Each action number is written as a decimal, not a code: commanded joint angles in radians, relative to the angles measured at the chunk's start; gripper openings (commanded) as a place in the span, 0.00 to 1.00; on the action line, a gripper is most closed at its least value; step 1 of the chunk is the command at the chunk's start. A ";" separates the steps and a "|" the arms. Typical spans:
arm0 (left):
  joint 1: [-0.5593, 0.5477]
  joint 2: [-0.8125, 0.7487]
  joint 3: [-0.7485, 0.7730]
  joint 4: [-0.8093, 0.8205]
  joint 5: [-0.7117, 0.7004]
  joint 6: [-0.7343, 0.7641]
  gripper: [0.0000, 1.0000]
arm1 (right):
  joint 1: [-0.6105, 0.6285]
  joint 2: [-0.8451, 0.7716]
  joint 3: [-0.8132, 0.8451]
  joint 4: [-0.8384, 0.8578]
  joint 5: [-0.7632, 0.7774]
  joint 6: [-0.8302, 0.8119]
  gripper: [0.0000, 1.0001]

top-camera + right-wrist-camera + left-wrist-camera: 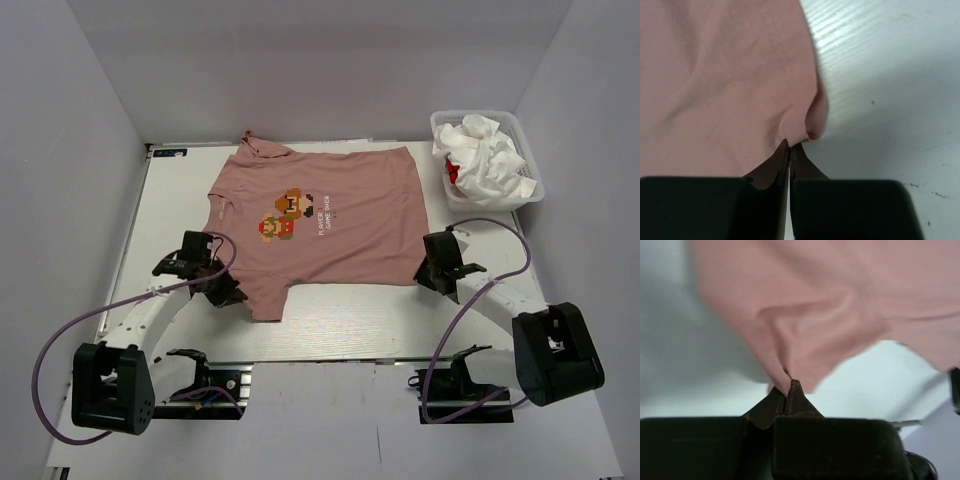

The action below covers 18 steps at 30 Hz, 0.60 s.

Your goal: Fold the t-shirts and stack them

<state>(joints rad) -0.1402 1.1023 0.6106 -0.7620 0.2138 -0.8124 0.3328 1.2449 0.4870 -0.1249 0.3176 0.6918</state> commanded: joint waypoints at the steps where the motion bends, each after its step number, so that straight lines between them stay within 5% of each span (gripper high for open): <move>1: 0.001 -0.010 0.058 0.186 0.110 -0.002 0.01 | -0.001 0.027 0.097 0.019 -0.034 -0.052 0.00; 18: 0.030 0.399 0.495 0.308 0.170 0.036 0.00 | -0.014 0.272 0.504 -0.061 -0.101 -0.077 0.00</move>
<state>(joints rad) -0.1207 1.4757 1.0382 -0.4774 0.3889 -0.7853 0.3309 1.4796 0.8894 -0.1642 0.2058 0.6228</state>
